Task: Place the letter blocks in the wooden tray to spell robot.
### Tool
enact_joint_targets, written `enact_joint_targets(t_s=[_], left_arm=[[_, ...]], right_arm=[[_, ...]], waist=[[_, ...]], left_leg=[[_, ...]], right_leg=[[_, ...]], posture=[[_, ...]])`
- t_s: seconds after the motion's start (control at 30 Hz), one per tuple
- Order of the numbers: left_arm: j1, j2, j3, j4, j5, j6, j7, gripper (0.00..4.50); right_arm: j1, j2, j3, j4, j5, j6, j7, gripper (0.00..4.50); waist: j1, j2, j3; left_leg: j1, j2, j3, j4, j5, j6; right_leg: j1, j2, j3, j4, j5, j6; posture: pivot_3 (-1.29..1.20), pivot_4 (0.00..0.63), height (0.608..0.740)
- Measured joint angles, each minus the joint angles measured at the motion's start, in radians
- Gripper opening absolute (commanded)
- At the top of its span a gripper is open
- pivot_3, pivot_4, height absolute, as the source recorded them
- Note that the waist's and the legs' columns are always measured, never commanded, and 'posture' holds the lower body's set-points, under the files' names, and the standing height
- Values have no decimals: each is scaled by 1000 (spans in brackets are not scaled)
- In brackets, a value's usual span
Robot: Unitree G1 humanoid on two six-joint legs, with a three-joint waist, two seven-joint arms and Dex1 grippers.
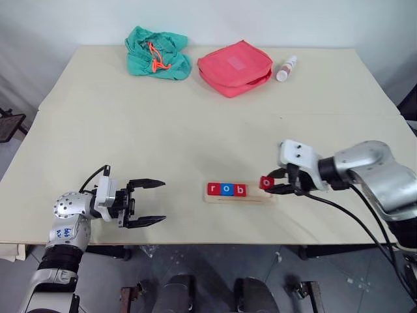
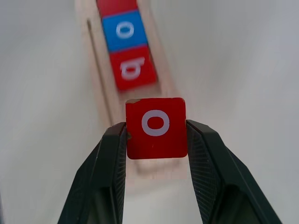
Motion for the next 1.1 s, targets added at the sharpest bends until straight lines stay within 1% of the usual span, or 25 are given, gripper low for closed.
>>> enact_joint_targets(t_s=[0.23,0.47,0.73,0.83,0.87,0.9,1.0,1.03,1.1], left_arm=[[-6,0,0,1,0,-3,0,4500],[-6,0,2,1,1,-3,0,4500],[-6,0,4,0,2,-3,0,4500],[-5,0,5,-1,2,-3,0,4500],[-5,0,5,-2,2,-3,0,4500],[-5,0,5,-2,2,-3,0,4500],[-5,0,5,-2,3,-3,0,4500],[-5,0,5,-2,3,-3,0,4500],[-5,0,5,-2,4,-3,0,4500]], right_arm=[[-61,48,81,79,-45,-40,11,1445],[-84,68,126,114,-80,-69,44,1445],[-84,74,128,117,-101,-81,68,1445],[-84,86,128,117,-108,-82,71,2491],[-84,89,129,117,-109,-82,73,2913],[-84,89,129,117,-109,-82,74,3154],[-84,92,129,117,-118,-82,82,4218],[-84,92,129,117,-118,-82,85,4483],[-84,92,129,113,-119,-78,88,4483]], waist=[[-5,0,0],[-3,0,0],[-4,0,0],[-4,0,0],[-3,0,0],[-3,0,0],[-3,0,0],[-3,0,0],[-4,0,0]], left_leg=[[0,0,0,0,0,0],[0,0,0,0,0,0],[0,0,0,0,0,0],[0,0,0,0,0,0],[0,0,0,0,0,0],[0,0,0,0,0,0],[0,0,0,0,0,0],[0,0,0,0,0,0],[0,0,0,0,0,0]], right_leg=[[-1,0,0,1,0,0],[-1,0,0,1,0,0],[-1,0,0,1,0,0],[-1,0,0,1,0,0],[-1,0,0,1,0,0],[-1,0,0,1,0,0],[-1,0,0,1,0,0],[-1,0,0,1,0,0],[-1,0,0,1,0,0]], posture=[[0,150,740],[0,150,740],[0,150,740],[0,150,740],[0,150,740],[0,150,740],[0,150,740],[0,150,740],[0,150,740]])
